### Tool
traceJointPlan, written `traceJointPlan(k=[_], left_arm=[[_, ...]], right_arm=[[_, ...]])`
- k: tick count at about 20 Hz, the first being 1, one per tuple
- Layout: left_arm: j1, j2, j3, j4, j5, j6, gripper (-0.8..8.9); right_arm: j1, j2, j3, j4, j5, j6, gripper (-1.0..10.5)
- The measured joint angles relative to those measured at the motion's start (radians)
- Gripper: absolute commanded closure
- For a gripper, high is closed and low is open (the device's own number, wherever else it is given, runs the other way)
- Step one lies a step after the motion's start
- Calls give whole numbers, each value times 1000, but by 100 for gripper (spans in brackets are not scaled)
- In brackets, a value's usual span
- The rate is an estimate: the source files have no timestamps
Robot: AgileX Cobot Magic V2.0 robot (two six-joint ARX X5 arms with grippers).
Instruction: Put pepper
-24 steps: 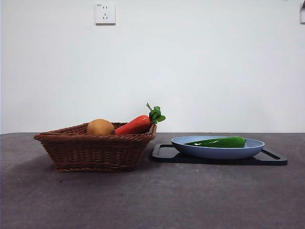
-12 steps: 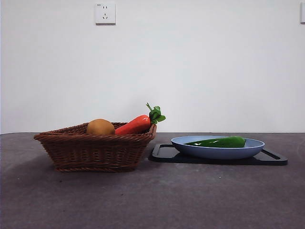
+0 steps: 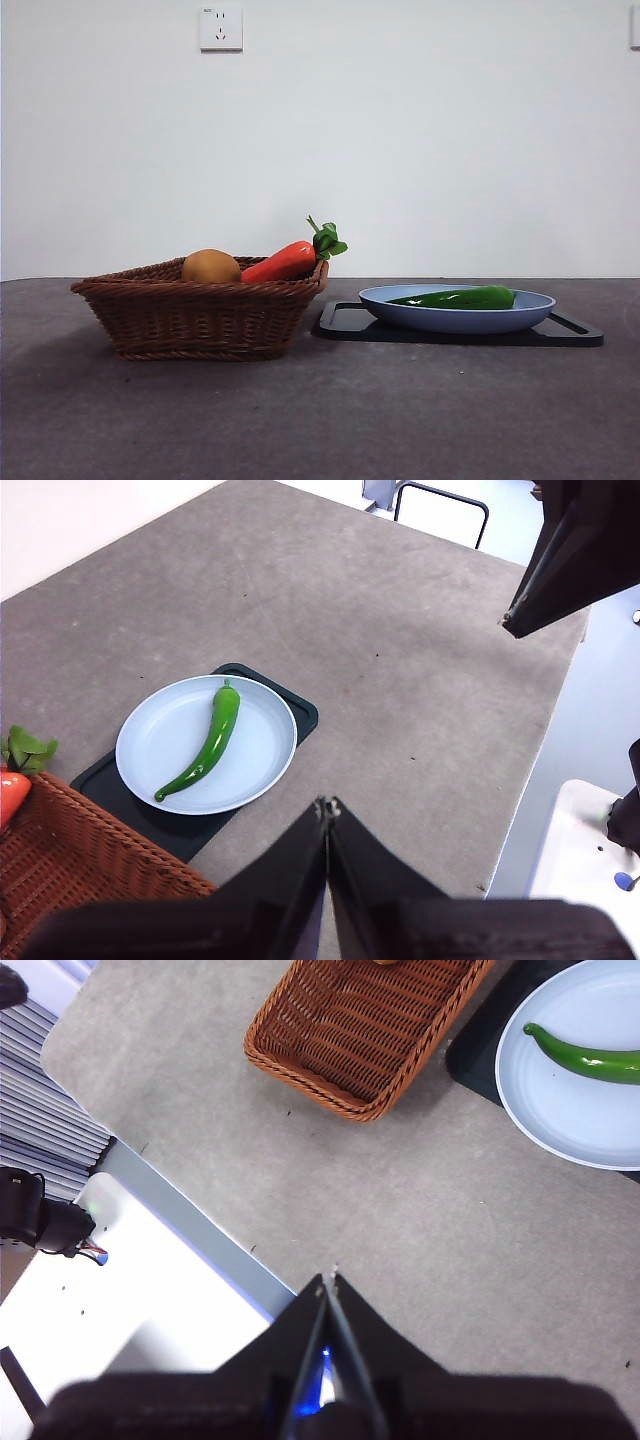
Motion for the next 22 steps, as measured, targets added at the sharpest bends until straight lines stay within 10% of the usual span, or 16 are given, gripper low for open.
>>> traceJointPlan(k=[4, 10, 15, 22], left_arm=[[31, -12, 0, 10, -102, 26, 805], [368, -219, -40, 246, -172, 47, 805], [634, -508, -388, 549, -193, 54, 805], [745, -833, -931, 749, -269, 37, 805]], right_arm=[[0, 0, 0, 0, 0, 0, 936], [0, -1, 0, 0, 0, 0, 936], [0, -1, 0, 0, 0, 0, 936], [0, -1, 0, 0, 0, 0, 936]])
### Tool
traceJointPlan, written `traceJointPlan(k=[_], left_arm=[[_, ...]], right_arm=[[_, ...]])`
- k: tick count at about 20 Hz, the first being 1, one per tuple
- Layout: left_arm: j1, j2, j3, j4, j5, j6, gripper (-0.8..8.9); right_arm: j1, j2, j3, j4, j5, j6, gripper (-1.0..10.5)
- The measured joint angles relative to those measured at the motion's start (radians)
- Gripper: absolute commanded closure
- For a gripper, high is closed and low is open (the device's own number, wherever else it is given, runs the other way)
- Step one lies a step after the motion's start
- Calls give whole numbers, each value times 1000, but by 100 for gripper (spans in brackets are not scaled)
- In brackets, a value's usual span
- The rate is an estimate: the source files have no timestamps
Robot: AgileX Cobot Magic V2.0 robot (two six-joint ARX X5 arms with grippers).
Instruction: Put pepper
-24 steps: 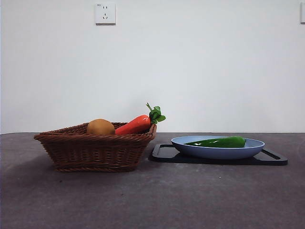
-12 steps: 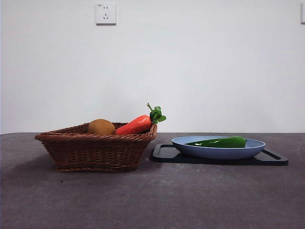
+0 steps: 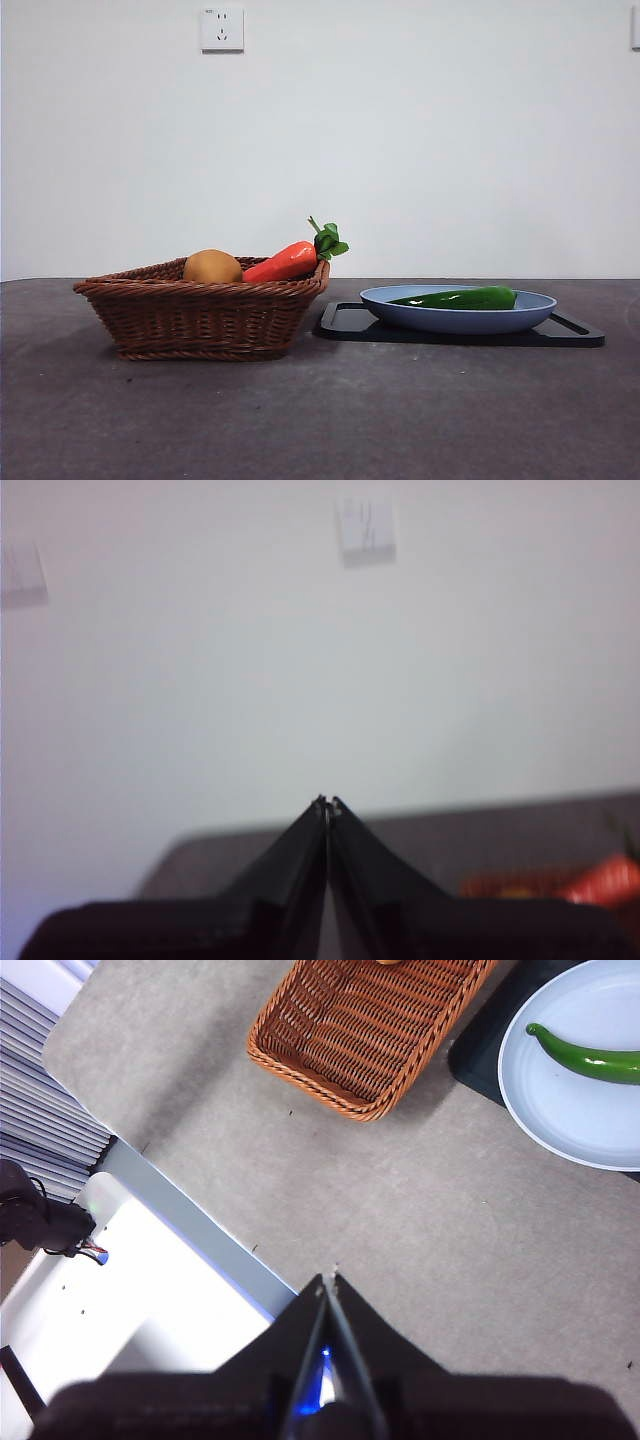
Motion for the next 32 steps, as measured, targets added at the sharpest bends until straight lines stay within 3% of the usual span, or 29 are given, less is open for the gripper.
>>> traceJointPlan(k=[4, 9, 14, 21, 32], left_arm=[[19, -138, -230, -1, 7, -64, 805], [20, -228, -375, -13, 7, -121, 805], [20, -269, -421, -50, 7, -149, 805], [20, -282, -424, -219, 9, -161, 805], [20, -282, -424, -219, 8, -168, 805]], right_arm=[[0, 0, 0, 0, 0, 0, 936], [0, 0, 0, 0, 0, 0, 936], [0, 0, 0, 0, 0, 0, 936], [0, 0, 0, 0, 0, 0, 936], [0, 0, 0, 0, 0, 0, 936]])
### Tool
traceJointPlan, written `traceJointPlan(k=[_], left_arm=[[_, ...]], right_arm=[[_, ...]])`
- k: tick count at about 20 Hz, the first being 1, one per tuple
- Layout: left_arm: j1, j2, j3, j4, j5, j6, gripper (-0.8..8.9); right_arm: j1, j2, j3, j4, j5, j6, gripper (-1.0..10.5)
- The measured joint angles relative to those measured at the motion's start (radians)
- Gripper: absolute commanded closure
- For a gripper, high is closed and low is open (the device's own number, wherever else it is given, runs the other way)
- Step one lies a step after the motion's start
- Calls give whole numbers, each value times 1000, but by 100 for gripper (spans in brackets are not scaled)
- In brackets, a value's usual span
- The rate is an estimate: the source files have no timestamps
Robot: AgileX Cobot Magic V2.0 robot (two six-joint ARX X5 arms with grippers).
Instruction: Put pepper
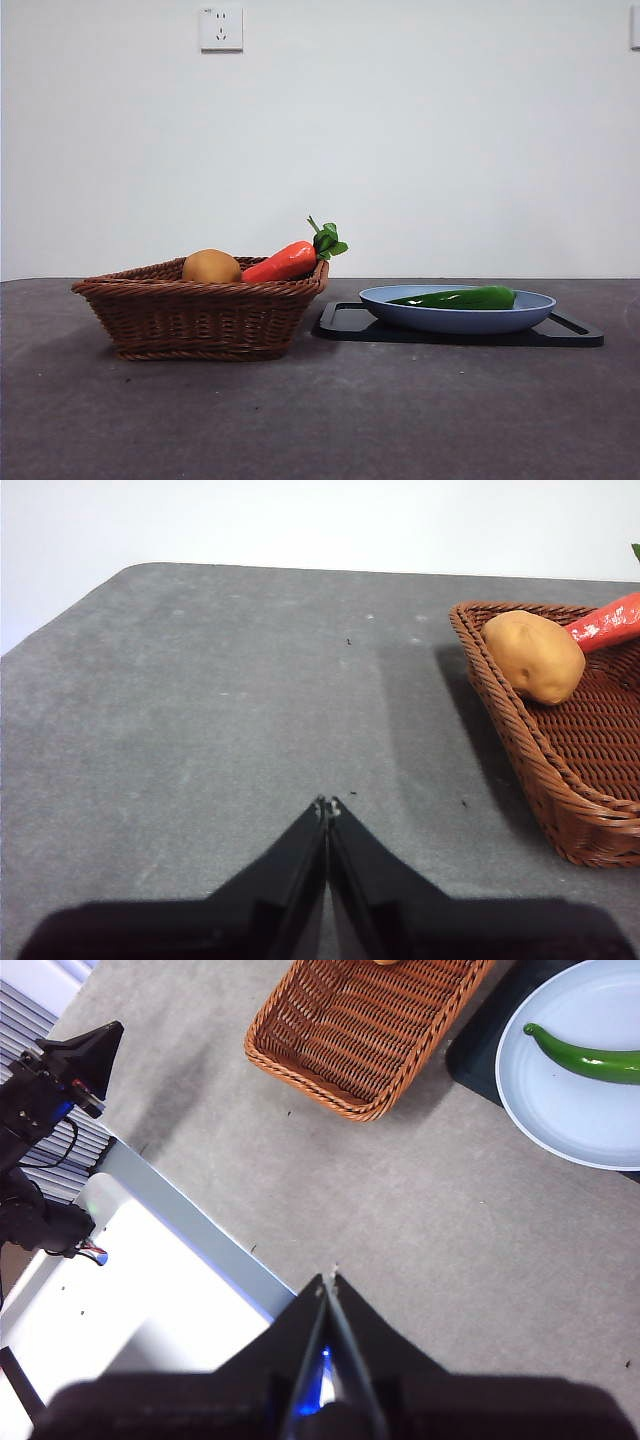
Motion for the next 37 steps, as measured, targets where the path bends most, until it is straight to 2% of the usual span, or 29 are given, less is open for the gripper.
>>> traceJointPlan(k=[8, 11, 13, 16, 20, 23, 28, 32, 37], left_arm=[[0, 0, 0, 0, 0, 0, 805], [0, 0, 0, 0, 0, 0, 805], [0, 0, 0, 0, 0, 0, 805], [0, 0, 0, 0, 0, 0, 805], [0, 0, 0, 0, 0, 0, 805], [0, 0, 0, 0, 0, 0, 805], [0, 0, 0, 0, 0, 0, 805], [0, 0, 0, 0, 0, 0, 805], [0, 0, 0, 0, 0, 0, 805]], right_arm=[[0, 0, 0, 0, 0, 0, 936], [-44, -5, 0, 24, -1, -68, 936], [-117, -31, -3, 169, -18, -104, 936], [-198, -137, -105, 425, -148, -116, 936], [-310, -320, -386, 734, -157, -106, 936], [-346, -436, -590, 899, -114, -78, 936], [-351, -608, -840, 1059, 63, -11, 936], [-352, -719, -995, 1123, 113, 19, 936], [-351, -846, -1175, 1182, 282, 92, 936]])
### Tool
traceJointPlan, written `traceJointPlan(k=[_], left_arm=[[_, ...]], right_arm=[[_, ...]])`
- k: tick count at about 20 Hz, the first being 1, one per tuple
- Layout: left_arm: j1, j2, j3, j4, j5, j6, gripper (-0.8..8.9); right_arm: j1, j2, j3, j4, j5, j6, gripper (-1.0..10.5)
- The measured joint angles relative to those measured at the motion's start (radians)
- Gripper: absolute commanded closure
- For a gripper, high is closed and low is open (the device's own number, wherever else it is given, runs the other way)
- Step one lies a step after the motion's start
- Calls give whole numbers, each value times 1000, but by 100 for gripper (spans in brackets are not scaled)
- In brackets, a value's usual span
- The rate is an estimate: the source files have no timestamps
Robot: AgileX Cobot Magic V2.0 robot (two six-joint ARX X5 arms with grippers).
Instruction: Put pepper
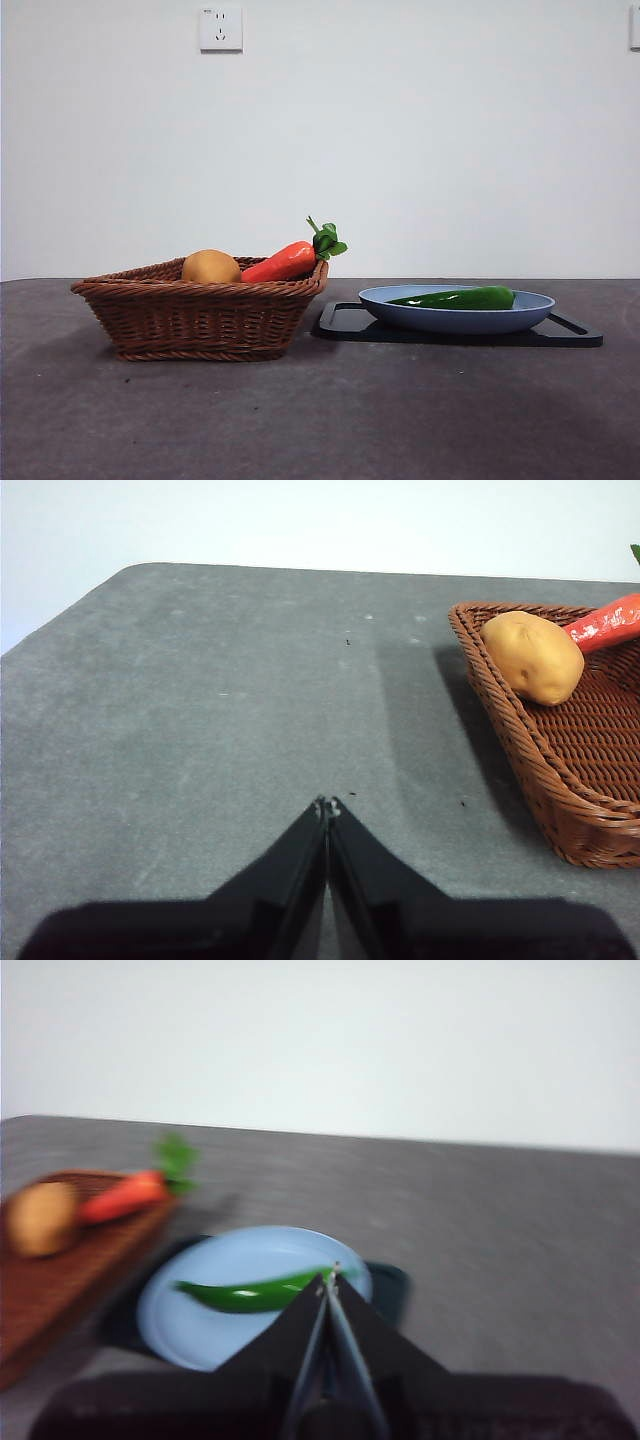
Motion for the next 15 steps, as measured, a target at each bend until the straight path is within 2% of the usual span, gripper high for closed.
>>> traceJointPlan(k=[5, 15], left_arm=[[0, 0, 0, 0, 0, 0, 805], [0, 0, 0, 0, 0, 0, 805]], right_arm=[[0, -96, -135, 26, 107, 67, 936], [0, -222, -279, 26, 111, 92, 936]])
